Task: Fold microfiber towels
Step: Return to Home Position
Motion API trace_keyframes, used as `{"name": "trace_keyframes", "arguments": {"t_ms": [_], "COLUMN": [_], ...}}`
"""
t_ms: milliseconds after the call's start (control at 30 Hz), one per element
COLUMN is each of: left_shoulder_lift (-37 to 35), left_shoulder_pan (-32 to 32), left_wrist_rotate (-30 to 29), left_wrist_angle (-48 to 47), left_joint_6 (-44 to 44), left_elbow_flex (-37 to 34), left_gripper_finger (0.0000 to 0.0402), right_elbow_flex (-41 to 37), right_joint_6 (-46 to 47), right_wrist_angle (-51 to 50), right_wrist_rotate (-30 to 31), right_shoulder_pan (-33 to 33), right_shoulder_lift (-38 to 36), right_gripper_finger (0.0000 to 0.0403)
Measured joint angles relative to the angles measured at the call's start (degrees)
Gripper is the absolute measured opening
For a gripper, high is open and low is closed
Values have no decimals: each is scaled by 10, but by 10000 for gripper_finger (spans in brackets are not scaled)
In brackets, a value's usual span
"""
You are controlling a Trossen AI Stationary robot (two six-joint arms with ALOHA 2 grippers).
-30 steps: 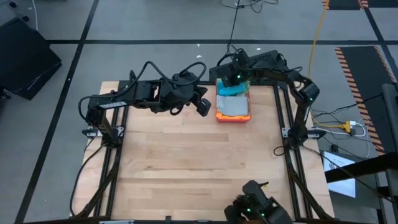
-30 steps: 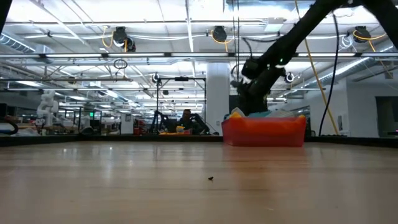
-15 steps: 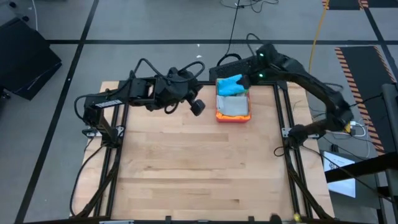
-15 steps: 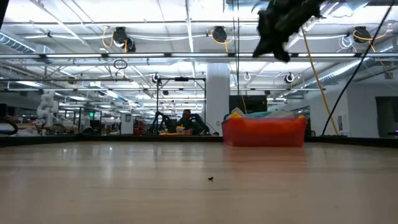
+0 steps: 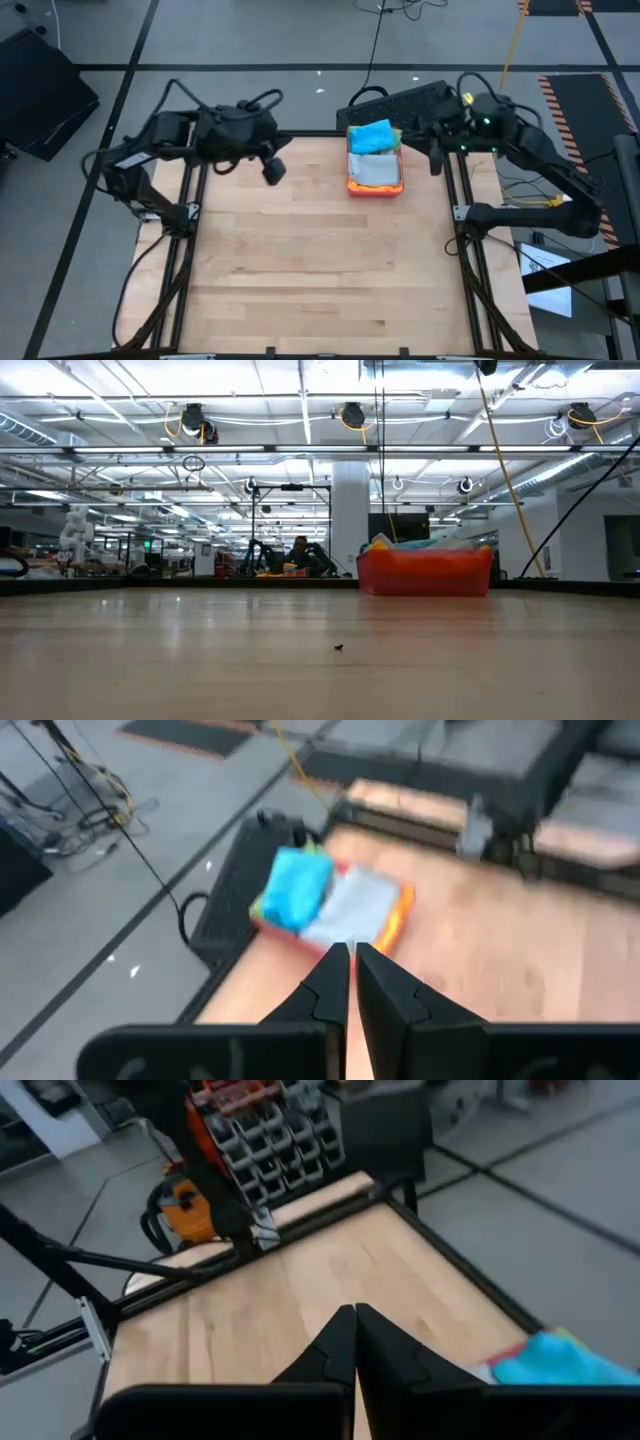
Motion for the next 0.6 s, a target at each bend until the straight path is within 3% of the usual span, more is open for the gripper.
{"name": "trace_keyframes", "arguments": {"t_ms": [167, 333, 600], "left_shoulder_lift": [-17, -35, -124], "left_shoulder_pan": [-30, -60, -85], "left_wrist_rotate": [-1, -8, -6], "left_wrist_angle": [-14, -15, 70], "left_joint_6": [5, 4, -16], "left_elbow_flex": [0, -26, -187], "left_gripper_finger": [25, 4, 4], "right_elbow_flex": [-24, -103, -248], "right_joint_6": [-18, -33, -31], "right_wrist_angle": [75, 209, 360], "right_wrist_rotate": [74, 133, 142], "right_shoulder_pan": [89, 159, 204], "right_shoulder_lift": [-22, -42, -72], "right_gripper_finger": [0, 0, 0]}}
